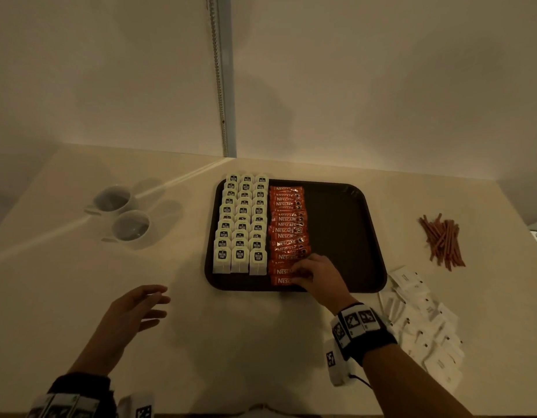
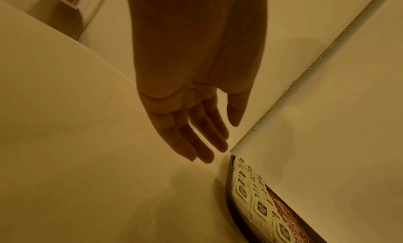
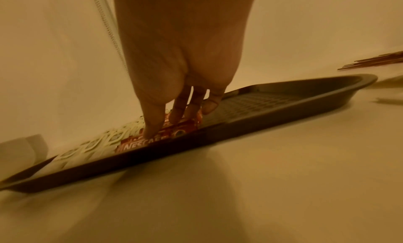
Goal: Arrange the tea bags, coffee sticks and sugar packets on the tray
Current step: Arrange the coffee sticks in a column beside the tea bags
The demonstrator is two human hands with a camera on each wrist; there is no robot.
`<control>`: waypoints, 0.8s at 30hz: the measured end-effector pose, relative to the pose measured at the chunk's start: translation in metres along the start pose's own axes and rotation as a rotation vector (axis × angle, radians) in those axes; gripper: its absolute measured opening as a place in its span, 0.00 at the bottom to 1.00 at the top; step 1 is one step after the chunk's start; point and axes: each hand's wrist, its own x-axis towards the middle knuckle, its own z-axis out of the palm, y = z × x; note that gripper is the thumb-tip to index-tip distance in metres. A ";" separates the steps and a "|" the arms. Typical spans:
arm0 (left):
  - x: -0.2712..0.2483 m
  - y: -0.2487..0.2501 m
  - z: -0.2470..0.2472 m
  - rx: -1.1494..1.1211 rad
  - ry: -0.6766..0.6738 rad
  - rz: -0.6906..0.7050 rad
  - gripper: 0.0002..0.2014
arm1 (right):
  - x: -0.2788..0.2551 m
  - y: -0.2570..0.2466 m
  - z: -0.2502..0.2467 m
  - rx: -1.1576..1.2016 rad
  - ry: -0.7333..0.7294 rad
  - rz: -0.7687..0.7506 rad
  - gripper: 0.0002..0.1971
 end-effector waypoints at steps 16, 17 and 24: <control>0.012 0.028 0.029 0.135 -0.084 0.136 0.08 | 0.002 -0.002 0.000 -0.050 -0.020 0.019 0.13; 0.018 0.036 0.039 0.195 -0.098 0.207 0.09 | 0.001 0.000 -0.004 0.048 0.022 0.069 0.13; 0.064 0.093 0.162 0.616 -0.405 0.566 0.23 | -0.002 0.017 -0.029 0.286 0.054 0.422 0.24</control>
